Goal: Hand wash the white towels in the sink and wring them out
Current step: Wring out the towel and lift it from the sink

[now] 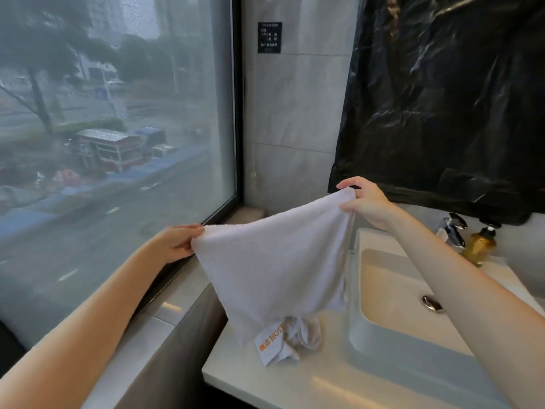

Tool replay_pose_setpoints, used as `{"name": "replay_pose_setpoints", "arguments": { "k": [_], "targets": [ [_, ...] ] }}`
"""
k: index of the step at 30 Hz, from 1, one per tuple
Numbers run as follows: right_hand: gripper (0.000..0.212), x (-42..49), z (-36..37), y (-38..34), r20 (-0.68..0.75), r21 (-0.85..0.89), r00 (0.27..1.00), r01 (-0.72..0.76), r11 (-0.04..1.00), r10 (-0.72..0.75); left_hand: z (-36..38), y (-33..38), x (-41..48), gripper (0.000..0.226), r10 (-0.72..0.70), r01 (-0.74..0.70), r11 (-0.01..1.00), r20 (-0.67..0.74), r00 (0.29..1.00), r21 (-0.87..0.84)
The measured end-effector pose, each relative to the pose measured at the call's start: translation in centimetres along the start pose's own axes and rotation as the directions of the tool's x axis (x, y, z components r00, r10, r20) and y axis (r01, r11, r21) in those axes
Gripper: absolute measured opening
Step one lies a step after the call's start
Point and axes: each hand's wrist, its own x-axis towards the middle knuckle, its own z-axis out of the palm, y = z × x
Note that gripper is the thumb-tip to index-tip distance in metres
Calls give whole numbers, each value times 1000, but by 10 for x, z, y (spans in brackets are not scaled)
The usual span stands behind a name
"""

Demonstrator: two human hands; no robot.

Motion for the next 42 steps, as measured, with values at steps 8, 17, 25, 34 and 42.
{"name": "replay_pose_setpoints", "arguments": {
  "k": [8,17,25,34,42],
  "targets": [
    [29,-23,-12,21,-39,-258,999,-10,966,0,6,19,-17,13,388,-379,800,81,918,466],
    [18,-39,-7,32,-39,-424,995,64,903,-89,5,17,-12,16,531,-487,189,328,781,853],
    [5,-40,-19,10,-309,-391,920,110,914,-243,8,50,-20,5,683,-533,97,333,651,841],
    [17,-43,-25,8,-194,-430,970,53,901,-150,18,57,-15,25,645,-513,503,93,759,696],
    [20,-42,-6,4,-310,-11,950,-30,999,25,23,54,-20,29,585,-500,785,-172,792,367]
  ]
}}
